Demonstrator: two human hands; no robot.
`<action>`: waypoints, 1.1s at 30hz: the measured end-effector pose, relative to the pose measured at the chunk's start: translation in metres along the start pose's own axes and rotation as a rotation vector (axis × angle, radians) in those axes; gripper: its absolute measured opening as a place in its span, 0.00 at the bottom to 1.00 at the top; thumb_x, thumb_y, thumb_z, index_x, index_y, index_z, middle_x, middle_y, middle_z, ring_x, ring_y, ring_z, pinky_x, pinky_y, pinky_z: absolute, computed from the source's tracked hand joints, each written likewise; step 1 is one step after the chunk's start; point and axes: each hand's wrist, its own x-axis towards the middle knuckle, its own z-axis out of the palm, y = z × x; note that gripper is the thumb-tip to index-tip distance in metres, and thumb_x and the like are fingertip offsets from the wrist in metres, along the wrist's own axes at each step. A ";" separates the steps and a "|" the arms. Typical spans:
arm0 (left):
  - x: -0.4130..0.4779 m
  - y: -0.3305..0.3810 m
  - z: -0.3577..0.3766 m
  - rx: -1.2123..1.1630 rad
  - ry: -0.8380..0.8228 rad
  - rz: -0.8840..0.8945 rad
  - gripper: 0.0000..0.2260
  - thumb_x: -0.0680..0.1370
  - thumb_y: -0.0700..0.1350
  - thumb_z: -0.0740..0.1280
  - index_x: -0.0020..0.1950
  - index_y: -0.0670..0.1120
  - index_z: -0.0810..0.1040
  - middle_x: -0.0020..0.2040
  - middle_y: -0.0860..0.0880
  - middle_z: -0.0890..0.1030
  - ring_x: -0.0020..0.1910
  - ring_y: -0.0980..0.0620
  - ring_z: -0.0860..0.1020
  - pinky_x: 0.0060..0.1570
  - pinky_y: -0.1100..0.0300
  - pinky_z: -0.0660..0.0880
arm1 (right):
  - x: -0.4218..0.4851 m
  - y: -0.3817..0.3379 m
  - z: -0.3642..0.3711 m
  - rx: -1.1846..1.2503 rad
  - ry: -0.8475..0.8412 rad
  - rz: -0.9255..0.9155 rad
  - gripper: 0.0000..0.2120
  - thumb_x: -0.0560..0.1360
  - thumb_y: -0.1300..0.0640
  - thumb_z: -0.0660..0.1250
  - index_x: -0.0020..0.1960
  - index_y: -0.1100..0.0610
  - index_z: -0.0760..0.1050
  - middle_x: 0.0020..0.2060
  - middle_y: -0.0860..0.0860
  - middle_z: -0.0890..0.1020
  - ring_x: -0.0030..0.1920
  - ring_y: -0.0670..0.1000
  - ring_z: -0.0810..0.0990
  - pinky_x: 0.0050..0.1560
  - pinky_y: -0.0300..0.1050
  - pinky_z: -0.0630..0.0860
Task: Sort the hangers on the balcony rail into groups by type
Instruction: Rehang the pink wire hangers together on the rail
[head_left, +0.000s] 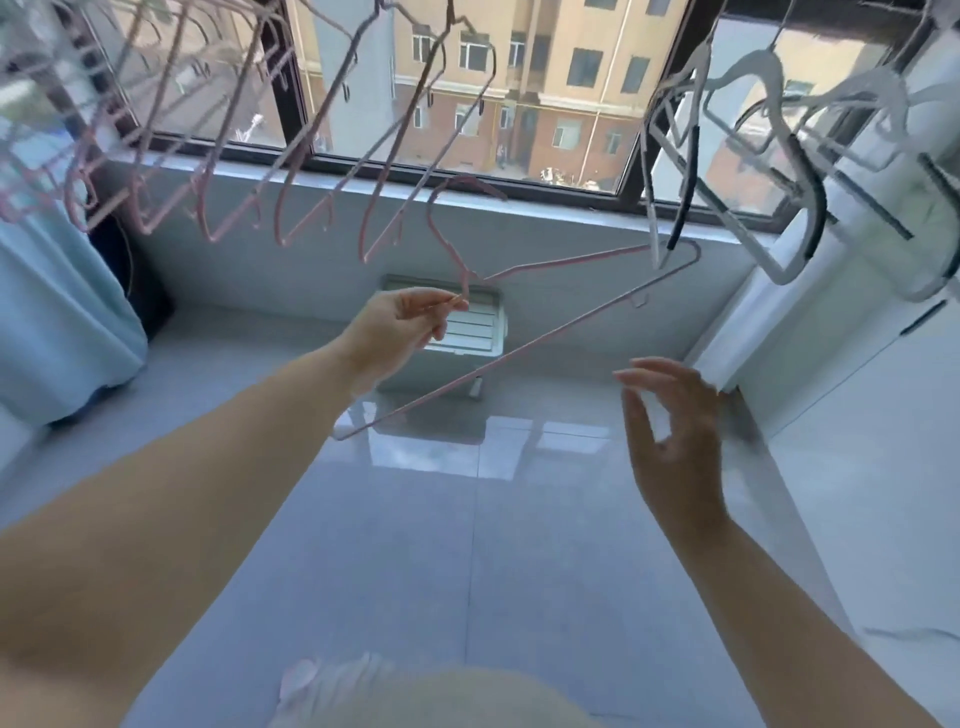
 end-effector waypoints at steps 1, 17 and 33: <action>-0.001 0.000 0.004 -0.013 0.006 -0.010 0.10 0.79 0.38 0.58 0.51 0.46 0.79 0.27 0.55 0.72 0.27 0.59 0.66 0.30 0.72 0.65 | -0.005 -0.008 0.005 0.047 -0.079 0.006 0.09 0.75 0.56 0.61 0.48 0.58 0.79 0.48 0.48 0.77 0.53 0.46 0.73 0.59 0.31 0.64; 0.013 0.033 0.064 -0.084 0.155 -0.237 0.15 0.80 0.36 0.51 0.63 0.41 0.72 0.32 0.48 0.68 0.29 0.55 0.62 0.27 0.64 0.60 | -0.047 -0.093 0.086 0.502 -0.838 0.590 0.22 0.76 0.53 0.63 0.68 0.48 0.62 0.66 0.46 0.66 0.66 0.48 0.66 0.58 0.32 0.68; 0.013 0.140 0.077 -0.026 0.008 0.268 0.15 0.74 0.35 0.66 0.60 0.43 0.75 0.47 0.55 0.80 0.44 0.58 0.79 0.45 0.66 0.78 | 0.077 -0.096 0.003 0.241 -0.219 0.266 0.10 0.79 0.47 0.45 0.55 0.43 0.63 0.29 0.53 0.81 0.35 0.46 0.80 0.40 0.44 0.75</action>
